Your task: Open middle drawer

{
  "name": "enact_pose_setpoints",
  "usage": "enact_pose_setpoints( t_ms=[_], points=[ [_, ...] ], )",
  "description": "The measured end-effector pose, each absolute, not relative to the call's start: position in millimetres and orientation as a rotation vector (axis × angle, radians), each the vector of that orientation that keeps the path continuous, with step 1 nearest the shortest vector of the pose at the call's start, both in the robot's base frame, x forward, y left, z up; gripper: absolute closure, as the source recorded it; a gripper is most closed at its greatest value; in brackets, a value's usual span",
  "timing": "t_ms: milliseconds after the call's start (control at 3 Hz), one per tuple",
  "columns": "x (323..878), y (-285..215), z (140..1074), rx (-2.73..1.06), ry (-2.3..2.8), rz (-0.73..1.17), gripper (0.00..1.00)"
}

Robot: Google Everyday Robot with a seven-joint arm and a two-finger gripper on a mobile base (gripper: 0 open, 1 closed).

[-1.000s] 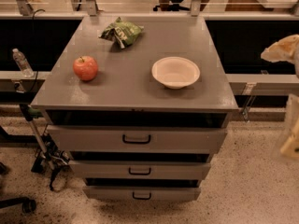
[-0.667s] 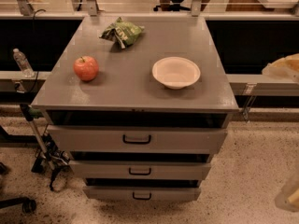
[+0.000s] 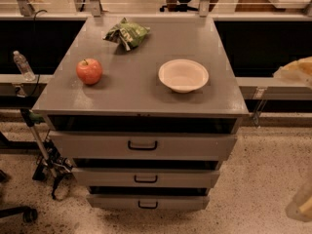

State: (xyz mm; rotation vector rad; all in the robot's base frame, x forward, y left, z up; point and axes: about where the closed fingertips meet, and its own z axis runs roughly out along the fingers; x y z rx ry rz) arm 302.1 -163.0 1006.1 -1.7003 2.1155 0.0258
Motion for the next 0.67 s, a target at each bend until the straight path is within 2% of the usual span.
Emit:
enact_pose_setpoints(
  t_ms=[667],
  points=[
    [322,-181,913,-1.679,2.178,0.162,0.0]
  ],
)
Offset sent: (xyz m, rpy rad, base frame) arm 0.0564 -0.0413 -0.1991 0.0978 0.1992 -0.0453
